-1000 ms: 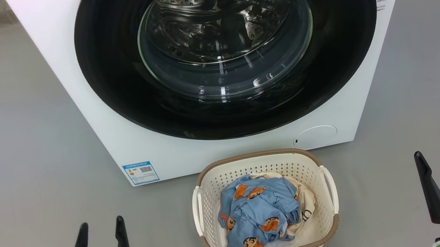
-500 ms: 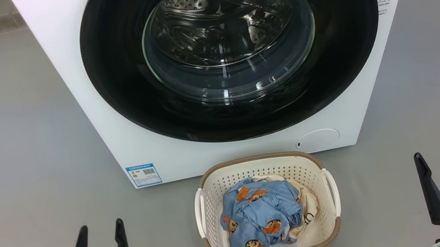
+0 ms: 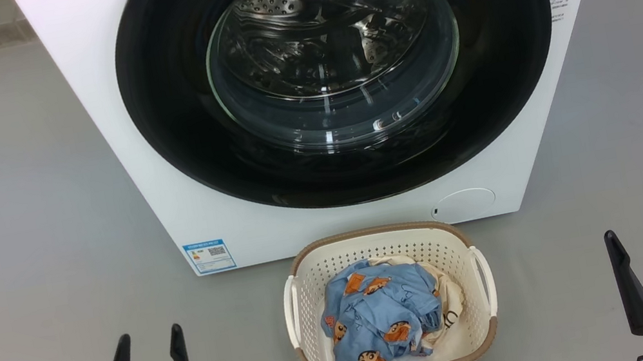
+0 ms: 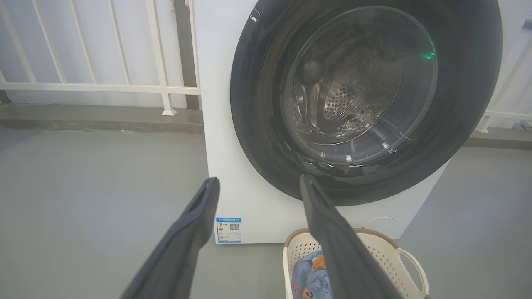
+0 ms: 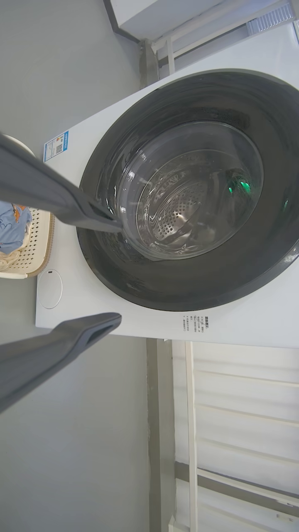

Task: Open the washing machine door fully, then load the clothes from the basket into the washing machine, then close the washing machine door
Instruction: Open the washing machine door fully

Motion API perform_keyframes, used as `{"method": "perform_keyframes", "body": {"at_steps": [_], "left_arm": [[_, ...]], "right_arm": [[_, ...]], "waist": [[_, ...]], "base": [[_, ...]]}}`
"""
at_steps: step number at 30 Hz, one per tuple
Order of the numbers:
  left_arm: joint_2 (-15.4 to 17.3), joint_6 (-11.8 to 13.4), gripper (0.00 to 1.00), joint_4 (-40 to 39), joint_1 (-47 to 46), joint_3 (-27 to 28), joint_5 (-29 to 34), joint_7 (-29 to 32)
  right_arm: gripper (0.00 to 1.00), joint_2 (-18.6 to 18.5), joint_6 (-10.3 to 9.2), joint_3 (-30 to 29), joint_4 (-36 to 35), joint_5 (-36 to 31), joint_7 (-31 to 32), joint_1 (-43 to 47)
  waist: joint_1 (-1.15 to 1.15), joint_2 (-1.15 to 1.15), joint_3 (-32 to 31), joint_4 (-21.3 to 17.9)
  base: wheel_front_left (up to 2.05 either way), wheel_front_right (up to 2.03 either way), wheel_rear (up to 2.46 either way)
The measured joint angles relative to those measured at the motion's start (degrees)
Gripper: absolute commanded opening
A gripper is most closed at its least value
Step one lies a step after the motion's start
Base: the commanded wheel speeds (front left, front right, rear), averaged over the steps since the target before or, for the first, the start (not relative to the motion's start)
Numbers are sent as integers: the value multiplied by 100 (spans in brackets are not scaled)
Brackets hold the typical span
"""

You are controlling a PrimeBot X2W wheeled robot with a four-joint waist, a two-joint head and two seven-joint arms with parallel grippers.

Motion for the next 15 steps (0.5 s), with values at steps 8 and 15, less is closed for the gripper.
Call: {"method": "perform_keyframes", "body": {"at_steps": [8, 15], "left_arm": [[10, 0, 100, -32, 0, 11, -2, 0], [15, 0, 100, -35, -1, 14, -3, 0]], "right_arm": [[100, 11, 0, 16, -2, 0, 0, 0], [100, 51, 0, 19, -5, 0, 0, 0]], "waist": [[0, 0, 22, 13], [0, 0, 65, 4]], "base": [[53, 54, -107], [107, 107, -214]]}}
